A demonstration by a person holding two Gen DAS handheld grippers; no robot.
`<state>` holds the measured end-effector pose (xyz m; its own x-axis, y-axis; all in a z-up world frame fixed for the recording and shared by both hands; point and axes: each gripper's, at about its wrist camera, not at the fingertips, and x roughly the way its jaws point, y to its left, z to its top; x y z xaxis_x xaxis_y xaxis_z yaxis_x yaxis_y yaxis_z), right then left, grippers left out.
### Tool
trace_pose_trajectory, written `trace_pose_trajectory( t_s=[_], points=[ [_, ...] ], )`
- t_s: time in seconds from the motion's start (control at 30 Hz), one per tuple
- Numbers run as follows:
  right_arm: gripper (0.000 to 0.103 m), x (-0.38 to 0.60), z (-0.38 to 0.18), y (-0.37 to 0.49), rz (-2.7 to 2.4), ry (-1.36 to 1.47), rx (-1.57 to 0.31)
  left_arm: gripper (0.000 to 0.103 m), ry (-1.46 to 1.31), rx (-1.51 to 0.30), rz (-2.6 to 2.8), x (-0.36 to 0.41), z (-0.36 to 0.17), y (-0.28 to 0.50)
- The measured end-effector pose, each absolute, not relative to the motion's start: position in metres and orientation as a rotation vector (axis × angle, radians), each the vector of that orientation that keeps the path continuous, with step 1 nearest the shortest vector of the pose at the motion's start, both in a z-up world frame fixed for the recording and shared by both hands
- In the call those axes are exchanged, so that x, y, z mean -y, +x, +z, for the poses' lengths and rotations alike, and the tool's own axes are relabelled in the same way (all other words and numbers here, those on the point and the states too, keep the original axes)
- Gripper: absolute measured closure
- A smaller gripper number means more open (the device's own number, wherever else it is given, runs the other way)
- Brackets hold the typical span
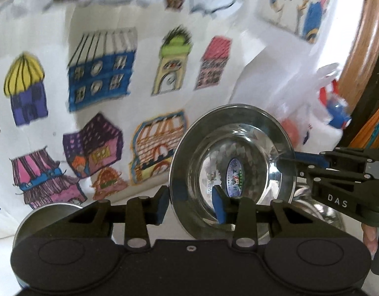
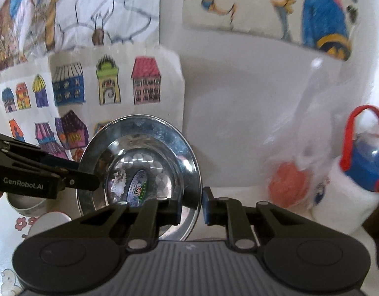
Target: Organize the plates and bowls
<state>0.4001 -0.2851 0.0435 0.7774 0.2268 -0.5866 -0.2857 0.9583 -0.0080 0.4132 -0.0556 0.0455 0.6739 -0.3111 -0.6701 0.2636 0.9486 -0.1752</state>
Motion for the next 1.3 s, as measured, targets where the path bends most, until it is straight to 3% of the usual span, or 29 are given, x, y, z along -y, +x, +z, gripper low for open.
trace_pose_trajectory(
  t_s=[0.4,0.77,1.3],
  points=[
    [0.084,0.33,0.06,0.349,0.195,-0.117,-0.662,0.064,-0.022,-0.77,-0.403,0.113,0.062,0.379],
    [0.083,0.365,0.032,0.324,0.121,-0.094,-0.756,0.064,0.049,-0.825,-0.464,0.17,0.044,0.364],
    [0.082,0.372,0.009,0.331,0.115,-0.109,-0.814,0.064,0.12,-0.872,-0.447,0.19,0.023,0.376]
  ],
)
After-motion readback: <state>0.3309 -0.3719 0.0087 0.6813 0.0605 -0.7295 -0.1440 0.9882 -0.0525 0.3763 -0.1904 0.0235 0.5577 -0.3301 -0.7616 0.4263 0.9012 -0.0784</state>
